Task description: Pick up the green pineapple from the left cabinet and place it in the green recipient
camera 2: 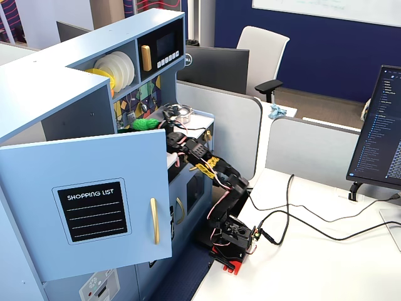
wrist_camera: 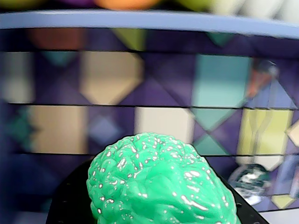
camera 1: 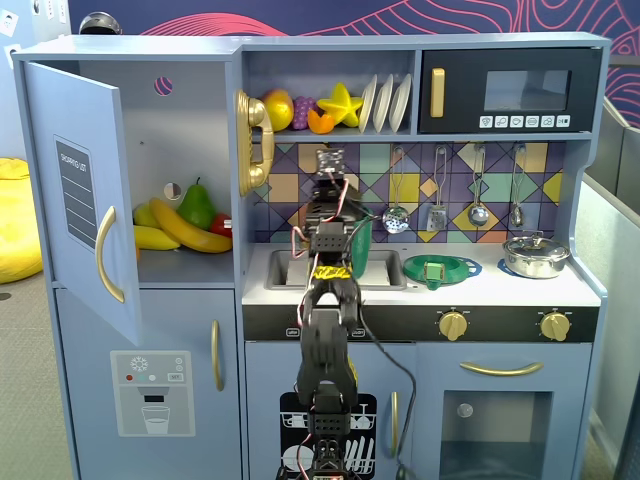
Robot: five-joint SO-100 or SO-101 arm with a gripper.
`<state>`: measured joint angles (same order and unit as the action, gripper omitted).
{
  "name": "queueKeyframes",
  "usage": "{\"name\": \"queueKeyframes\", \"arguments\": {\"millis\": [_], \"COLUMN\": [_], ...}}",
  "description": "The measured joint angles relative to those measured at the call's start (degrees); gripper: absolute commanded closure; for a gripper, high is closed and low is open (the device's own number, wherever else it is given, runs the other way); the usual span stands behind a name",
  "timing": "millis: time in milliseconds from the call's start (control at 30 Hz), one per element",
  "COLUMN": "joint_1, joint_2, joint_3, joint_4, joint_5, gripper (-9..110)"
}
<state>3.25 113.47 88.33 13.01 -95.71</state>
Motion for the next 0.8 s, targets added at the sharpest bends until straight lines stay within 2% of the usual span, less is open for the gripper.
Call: {"name": "queueKeyframes", "arguments": {"millis": [267,467,800], "joint_1": [0.4,0.6,1.6], "joint_2": [-14.3,-21.0,-21.4], "joint_3": [-10.8,-17.8,-19.4], "joint_4": [-0.5,0.8,3.4], "joint_5": [0.2,0.4,1.8], "gripper": [101,85,76]}}
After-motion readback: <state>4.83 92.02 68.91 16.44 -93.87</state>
